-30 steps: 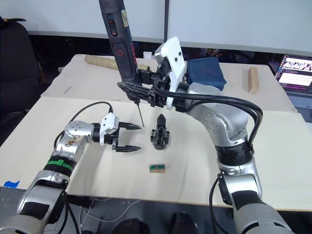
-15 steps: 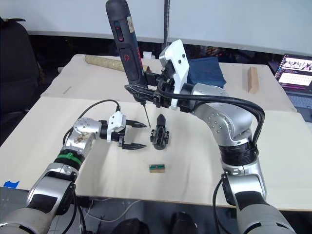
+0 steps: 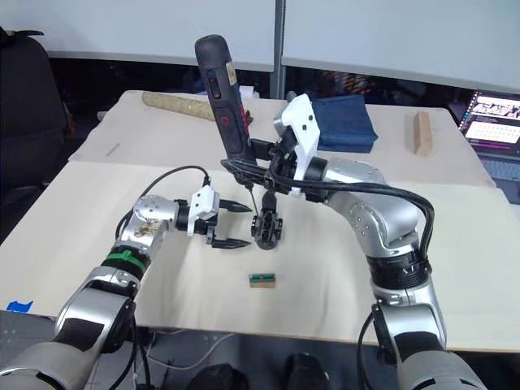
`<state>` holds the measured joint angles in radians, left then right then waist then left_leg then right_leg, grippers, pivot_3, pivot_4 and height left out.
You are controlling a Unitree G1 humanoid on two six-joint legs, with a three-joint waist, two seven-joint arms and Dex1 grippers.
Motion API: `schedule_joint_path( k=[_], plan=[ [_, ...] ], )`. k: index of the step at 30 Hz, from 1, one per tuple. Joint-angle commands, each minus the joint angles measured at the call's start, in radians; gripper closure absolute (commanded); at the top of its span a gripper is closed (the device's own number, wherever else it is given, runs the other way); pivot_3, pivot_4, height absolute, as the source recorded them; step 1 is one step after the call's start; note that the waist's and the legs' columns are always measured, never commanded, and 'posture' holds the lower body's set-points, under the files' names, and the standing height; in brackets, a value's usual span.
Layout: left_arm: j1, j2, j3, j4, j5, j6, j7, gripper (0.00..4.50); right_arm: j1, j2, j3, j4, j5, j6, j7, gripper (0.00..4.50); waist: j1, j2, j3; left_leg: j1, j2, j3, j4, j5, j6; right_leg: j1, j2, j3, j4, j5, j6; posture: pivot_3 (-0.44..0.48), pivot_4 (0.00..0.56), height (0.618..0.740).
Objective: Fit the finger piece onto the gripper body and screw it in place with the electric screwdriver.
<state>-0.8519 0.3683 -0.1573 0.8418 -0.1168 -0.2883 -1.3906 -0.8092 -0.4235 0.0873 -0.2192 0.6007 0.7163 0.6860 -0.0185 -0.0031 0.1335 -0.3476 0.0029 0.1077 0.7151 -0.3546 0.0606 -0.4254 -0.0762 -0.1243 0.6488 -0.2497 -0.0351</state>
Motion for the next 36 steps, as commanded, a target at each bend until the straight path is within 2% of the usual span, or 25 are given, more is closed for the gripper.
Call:
schedule_joint_path(
  k=[1, 36],
  plan=[
    [-0.025, -0.001, 0.002, -0.001, 0.005, -0.025, -0.009, 0.0, -0.021, 0.0, -0.042, -0.063, 0.007, -0.04, 0.005, 2.56, 0.0, 0.0, 0.0, 0.0, 0.0, 0.0, 0.0, 0.0, 0.0, 0.0, 0.0, 0.0, 0.0, 0.0, 0.0, 0.0, 0.15, 0.74],
    [0.002, 0.008, -0.015, -0.012, 0.026, -0.085, -0.053, 0.0, 0.042, -0.016, -0.042, -0.142, 0.02, -0.004, -0.019, 2.56, 0.0, 0.0, 0.0, 0.0, 0.0, 0.0, 0.0, 0.0, 0.0, 0.0, 0.0, 0.0, 0.0, 0.0, 0.0, 0.0, 0.15, 0.74]
  ],
)
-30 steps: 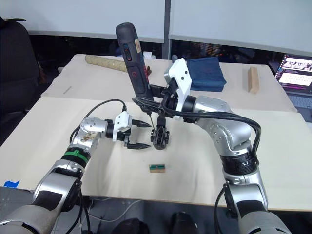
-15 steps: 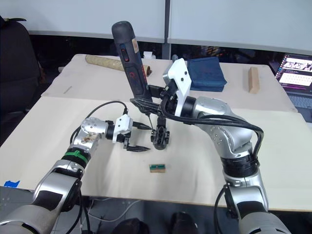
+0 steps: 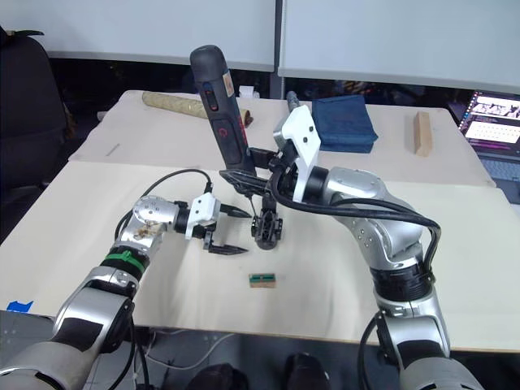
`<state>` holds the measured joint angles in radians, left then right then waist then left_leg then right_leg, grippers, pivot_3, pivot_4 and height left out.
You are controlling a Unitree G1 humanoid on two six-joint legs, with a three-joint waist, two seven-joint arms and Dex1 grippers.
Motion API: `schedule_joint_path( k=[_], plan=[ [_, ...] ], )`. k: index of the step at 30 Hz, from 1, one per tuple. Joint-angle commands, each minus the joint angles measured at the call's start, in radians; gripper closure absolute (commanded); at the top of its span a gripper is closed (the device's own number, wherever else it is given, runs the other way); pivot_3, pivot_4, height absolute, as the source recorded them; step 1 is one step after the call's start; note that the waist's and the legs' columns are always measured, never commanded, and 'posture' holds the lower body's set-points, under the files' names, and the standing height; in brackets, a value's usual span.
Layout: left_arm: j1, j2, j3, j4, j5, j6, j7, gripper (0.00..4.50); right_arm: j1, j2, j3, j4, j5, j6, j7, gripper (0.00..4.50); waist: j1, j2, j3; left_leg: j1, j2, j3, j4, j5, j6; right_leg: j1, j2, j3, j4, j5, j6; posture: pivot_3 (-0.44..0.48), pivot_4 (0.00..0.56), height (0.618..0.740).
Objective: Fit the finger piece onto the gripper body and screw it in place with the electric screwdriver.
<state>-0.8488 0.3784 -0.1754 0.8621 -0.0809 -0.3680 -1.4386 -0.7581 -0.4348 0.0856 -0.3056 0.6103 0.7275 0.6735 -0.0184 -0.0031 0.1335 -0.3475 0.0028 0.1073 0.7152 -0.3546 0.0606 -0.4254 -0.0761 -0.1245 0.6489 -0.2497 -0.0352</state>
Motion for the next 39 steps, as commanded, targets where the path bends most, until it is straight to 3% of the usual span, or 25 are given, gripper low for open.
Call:
schedule_joint_path(
  k=[1, 39],
  plan=[
    [-0.001, -0.003, 0.003, -0.033, -0.01, -0.005, -0.004, 0.0, -0.008, -0.004, -0.04, -0.057, 0.012, -0.015, -0.007, 2.56, 0.0, 0.0, 0.0, 0.0, 0.0, 0.0, 0.0, 0.0, 0.0, 0.0, 0.0, 0.0, 0.0, 0.0, 0.0, 0.0, 0.15, 0.74],
    [0.031, 0.002, 0.007, -0.096, -0.014, 0.031, 0.01, 0.0, -0.004, 0.022, -0.032, -0.024, -0.024, -0.048, 0.005, 2.56, 0.0, 0.0, 0.0, 0.0, 0.0, 0.0, 0.0, 0.0, 0.0, 0.0, 0.0, 0.0, 0.0, 0.0, 0.0, 0.0, 0.15, 0.74]
  ],
)
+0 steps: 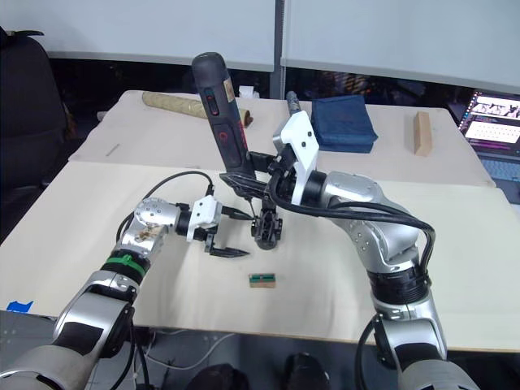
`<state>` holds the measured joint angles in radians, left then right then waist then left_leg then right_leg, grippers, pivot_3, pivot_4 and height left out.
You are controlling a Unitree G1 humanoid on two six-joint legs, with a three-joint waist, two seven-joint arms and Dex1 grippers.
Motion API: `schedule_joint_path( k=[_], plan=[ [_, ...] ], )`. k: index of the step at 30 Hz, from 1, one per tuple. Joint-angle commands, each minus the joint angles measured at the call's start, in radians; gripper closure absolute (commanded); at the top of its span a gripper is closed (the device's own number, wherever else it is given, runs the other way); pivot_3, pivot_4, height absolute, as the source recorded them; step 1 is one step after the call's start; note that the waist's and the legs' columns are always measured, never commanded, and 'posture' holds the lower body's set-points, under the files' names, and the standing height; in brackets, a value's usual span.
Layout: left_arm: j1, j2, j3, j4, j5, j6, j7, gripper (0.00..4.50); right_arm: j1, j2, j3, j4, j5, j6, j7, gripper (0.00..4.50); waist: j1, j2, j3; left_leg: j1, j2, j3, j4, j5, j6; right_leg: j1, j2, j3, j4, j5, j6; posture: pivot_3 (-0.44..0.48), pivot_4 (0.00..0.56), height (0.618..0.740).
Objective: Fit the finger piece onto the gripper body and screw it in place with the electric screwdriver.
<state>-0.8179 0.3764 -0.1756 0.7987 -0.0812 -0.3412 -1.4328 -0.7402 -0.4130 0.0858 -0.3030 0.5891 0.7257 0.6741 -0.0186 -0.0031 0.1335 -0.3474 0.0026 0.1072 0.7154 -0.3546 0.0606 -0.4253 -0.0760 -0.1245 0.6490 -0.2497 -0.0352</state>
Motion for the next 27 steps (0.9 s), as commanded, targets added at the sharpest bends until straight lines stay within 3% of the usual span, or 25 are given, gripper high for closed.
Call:
schedule_joint_path(
  k=[1, 23, 26, 27],
  plan=[
    [-0.001, 0.004, 0.007, -0.03, -0.013, 0.004, 0.005, 0.0, -0.02, 0.0, -0.034, -0.026, -0.004, -0.046, 0.004, 2.56, 0.0, 0.0, 0.0, 0.0, 0.0, 0.0, 0.0, 0.0, 0.0, 0.0, 0.0, 0.0, 0.0, 0.0, 0.0, 0.0, 0.15, 0.74],
    [-0.072, -0.135, 0.005, 0.177, 0.038, 0.007, 0.187, 0.0, 0.067, -0.01, -0.02, -0.06, -0.061, -0.164, 0.051, 2.56, 0.003, 0.0, 0.0, 0.0, -0.001, -0.001, 0.0, 0.0, 0.0, 0.001, 0.0, 0.0, 0.0, 0.0, 0.0, 0.0, 0.15, 0.74],
    [-0.084, -0.143, 0.015, 0.21, 0.037, -0.002, 0.184, 0.73, 0.081, -0.015, -0.018, -0.054, -0.072, -0.18, 0.058, 2.56, 0.003, 0.0, 0.0, 0.0, -0.001, -0.001, 0.0, 0.0, 0.0, 0.001, 0.0, 0.0, 0.0, 0.0, 0.0, 0.0, 0.15, 0.74],
    [-0.085, -0.142, 0.009, 0.218, 0.045, -0.016, 0.177, 1.22, 0.089, -0.018, -0.017, -0.05, -0.076, -0.191, 0.065, 2.56, 0.004, 0.0, 0.0, 0.0, -0.001, -0.001, 0.0, 0.0, 0.0, 0.001, 0.0, 0.0, 0.0, 0.0, 0.0, 0.0, 0.15, 0.74]
  ],
)
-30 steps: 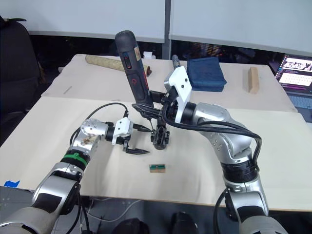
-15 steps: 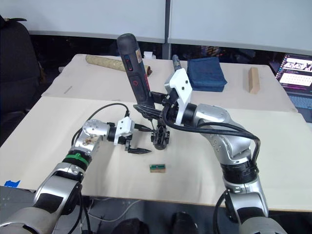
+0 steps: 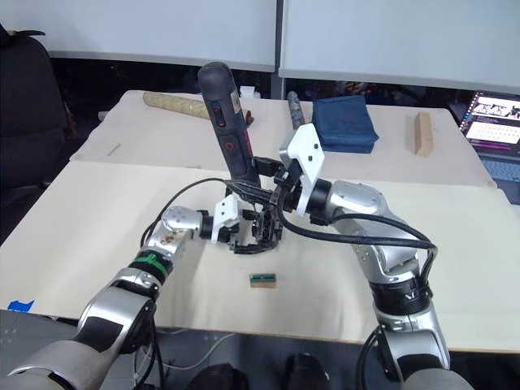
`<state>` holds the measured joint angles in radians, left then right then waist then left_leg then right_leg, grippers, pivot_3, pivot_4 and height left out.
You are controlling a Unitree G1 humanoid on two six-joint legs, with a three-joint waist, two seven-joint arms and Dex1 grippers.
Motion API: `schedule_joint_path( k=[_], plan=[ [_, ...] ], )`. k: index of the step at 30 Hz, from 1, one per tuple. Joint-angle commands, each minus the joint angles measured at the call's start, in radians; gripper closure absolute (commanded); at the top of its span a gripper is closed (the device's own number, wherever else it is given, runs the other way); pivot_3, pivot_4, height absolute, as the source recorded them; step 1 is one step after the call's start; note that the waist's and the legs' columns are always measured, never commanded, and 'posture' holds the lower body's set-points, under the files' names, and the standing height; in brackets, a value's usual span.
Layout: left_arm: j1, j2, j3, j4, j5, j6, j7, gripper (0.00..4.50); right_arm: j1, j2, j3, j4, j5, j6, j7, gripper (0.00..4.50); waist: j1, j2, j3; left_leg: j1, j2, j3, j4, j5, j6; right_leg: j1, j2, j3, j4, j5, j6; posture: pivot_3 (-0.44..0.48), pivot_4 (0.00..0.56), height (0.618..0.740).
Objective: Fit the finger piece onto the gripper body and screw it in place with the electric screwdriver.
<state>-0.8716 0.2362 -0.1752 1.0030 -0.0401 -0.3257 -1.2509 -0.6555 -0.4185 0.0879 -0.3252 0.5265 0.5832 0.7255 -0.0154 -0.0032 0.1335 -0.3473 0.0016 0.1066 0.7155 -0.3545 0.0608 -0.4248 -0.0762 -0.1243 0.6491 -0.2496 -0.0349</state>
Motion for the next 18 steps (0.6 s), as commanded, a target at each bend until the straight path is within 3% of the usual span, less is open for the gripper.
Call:
schedule_joint_path(
  k=[1, 2, 3, 9, 18],
  plan=[
    [-0.031, 0.0, 0.003, 0.02, 0.011, -0.043, -0.012, 1.64, 0.012, -0.017, -0.016, -0.024, -0.018, -0.063, 0.026, 2.56, 0.001, 0.0, 0.0, 0.0, 0.0, 0.0, 0.0, 0.0, 0.0, 0.0, 0.0, 0.0, 0.0, 0.0, 0.0, 0.0, 0.15, 0.74],
    [-0.031, 0.002, 0.0, 0.026, 0.016, -0.051, -0.018, 2.16, 0.018, -0.02, -0.013, -0.02, -0.022, -0.077, 0.038, 2.56, 0.001, 0.0, 0.0, 0.0, 0.0, 0.0, 0.001, 0.0, 0.0, 0.0, 0.0, 0.0, 0.0, 0.0, 0.0, 0.0, 0.15, 0.74],
    [-0.032, 0.002, -0.003, 0.03, 0.019, -0.056, -0.024, 2.23, 0.025, -0.024, -0.01, -0.017, -0.026, -0.092, 0.052, 2.56, 0.0, 0.0, 0.0, 0.0, 0.0, 0.0, 0.001, 0.0, 0.0, 0.0, 0.0, 0.0, 0.0, 0.0, 0.0, 0.0, 0.15, 0.74],
    [-0.046, 0.003, 0.002, 0.058, 0.029, -0.068, -0.03, 2.22, 0.051, -0.053, 0.025, 0.061, -0.034, -0.115, 0.154, 2.56, 0.0, 0.0, 0.0, 0.002, 0.0, 0.0, 0.001, 0.0, 0.0, 0.002, 0.0, 0.001, 0.0, 0.0, 0.0, 0.0, 0.15, 0.74],
    [-0.051, 0.004, 0.006, 0.067, 0.032, -0.078, -0.03, 2.22, 0.028, -0.031, 0.015, 0.17, -0.026, -0.02, 0.095, 2.56, 0.0, -0.001, 0.0, 0.006, 0.001, 0.001, 0.001, 0.0, 0.0, 0.004, -0.001, 0.002, 0.0, 0.0, 0.0, 0.0, 0.15, 0.74]
  ],
)
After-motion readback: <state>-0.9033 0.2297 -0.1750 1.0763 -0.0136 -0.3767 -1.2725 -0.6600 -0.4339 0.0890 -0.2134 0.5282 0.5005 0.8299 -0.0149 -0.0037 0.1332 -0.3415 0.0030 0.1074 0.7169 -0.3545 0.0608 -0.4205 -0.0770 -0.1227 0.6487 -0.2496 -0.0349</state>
